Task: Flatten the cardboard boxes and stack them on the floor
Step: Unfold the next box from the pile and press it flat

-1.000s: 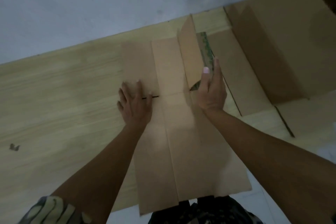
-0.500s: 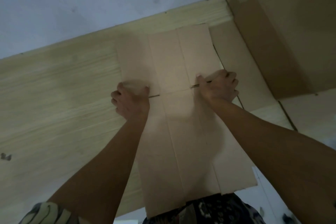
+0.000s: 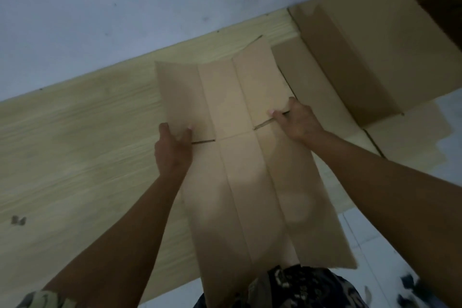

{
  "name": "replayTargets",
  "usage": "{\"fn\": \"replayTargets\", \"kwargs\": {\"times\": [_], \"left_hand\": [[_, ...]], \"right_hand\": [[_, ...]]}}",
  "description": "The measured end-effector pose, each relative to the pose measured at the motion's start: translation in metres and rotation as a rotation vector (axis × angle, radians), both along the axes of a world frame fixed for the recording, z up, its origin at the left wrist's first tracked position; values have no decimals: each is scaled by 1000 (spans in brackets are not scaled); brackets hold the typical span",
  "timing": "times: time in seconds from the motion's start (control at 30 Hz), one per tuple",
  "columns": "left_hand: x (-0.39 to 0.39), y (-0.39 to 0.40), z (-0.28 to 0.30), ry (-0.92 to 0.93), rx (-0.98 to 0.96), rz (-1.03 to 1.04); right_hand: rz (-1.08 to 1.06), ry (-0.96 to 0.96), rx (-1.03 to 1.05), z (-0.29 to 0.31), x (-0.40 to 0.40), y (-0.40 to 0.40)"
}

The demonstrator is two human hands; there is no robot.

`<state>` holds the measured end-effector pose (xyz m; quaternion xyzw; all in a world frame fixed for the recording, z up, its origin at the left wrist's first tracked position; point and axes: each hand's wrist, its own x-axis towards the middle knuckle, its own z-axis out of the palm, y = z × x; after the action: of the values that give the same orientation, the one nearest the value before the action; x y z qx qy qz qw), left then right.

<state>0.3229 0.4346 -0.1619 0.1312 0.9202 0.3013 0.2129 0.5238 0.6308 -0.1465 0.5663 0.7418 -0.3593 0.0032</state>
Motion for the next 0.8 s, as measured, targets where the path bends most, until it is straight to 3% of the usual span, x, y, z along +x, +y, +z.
{"fn": "replayTargets", "kwargs": {"times": [0.2,0.43,0.8], "left_hand": [[21,11,45,144,68,-98],[58,46,135,284,237,-180],[254,109,266,392,512,-290]], "right_hand": [[40,19,158,37,12,-24],[-23,90,313,129,62,-6],[-173,340,575,254,283,28]]}}
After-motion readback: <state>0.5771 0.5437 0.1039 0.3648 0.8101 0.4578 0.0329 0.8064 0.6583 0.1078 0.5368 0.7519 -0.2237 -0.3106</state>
